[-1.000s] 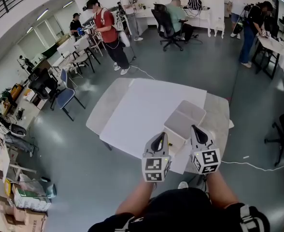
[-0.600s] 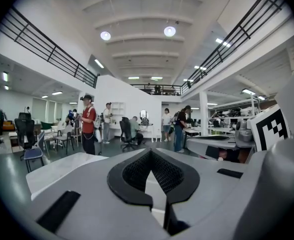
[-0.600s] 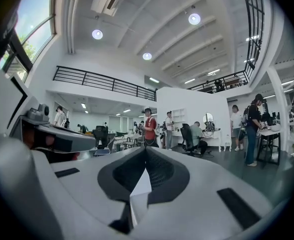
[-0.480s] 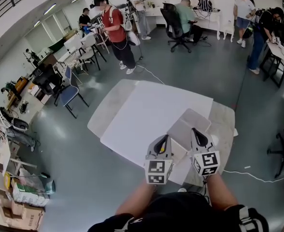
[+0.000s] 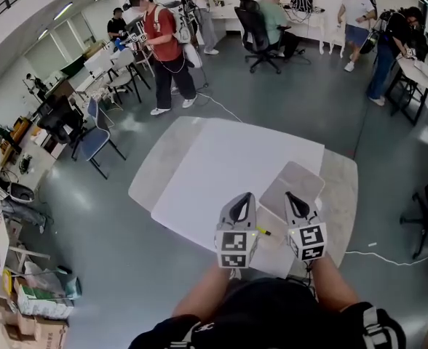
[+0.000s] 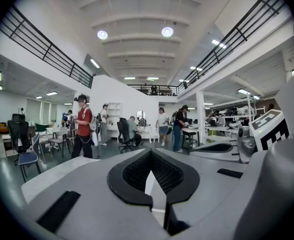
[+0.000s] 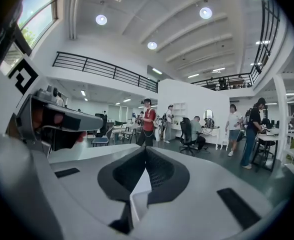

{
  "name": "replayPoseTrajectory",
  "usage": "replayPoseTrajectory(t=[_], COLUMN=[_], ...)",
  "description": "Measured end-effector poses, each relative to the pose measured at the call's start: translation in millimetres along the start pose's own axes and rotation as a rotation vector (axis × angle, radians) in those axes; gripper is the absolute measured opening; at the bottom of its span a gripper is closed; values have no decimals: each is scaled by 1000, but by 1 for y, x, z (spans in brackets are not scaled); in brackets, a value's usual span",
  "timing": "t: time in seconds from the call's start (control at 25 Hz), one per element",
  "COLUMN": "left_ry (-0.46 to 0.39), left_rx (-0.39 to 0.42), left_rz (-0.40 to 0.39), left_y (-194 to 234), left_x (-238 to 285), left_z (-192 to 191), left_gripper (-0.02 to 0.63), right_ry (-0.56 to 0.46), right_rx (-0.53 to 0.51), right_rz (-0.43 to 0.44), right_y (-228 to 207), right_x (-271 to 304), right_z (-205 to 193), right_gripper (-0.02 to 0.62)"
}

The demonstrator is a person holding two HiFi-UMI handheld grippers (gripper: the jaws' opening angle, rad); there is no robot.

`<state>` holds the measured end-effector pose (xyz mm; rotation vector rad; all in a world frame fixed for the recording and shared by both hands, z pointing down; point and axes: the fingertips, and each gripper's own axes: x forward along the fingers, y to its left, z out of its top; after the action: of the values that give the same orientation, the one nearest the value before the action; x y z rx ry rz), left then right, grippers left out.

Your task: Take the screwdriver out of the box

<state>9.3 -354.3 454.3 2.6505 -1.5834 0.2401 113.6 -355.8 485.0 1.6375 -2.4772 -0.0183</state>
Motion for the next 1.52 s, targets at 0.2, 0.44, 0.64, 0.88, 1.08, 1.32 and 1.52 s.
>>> replayPoseTrajectory(t=[0.2, 0.44, 0.64, 0.88, 1.08, 1.32, 1.52], left_ry=[20, 25, 32, 42, 36, 30, 30], left_rx=[-22, -31, -48, -79, -101, -96, -104], left_rz=[1, 12, 41, 72, 99, 122, 150], left_y=[18, 33, 45, 59, 65, 68, 76], left_x=[7, 10, 6, 0, -9, -22, -33], left_z=[-10, -12, -15, -25, -29, -33, -35], left_gripper=[5, 5, 5, 5, 5, 5, 5], right_ry=[96, 147, 252, 363, 448, 582, 692], right_rx=[-42, -60, -92, -103, -129, -200, -289], right_rz=[34, 102, 200, 263, 325, 433, 499], right_y=[13, 28, 45, 60, 71, 88, 98], right_x=[16, 27, 32, 35, 31, 24, 26], right_z=[-20, -33, -57, -91, -119, -156, -185], right_gripper=[12, 14, 61, 63, 62, 64, 66])
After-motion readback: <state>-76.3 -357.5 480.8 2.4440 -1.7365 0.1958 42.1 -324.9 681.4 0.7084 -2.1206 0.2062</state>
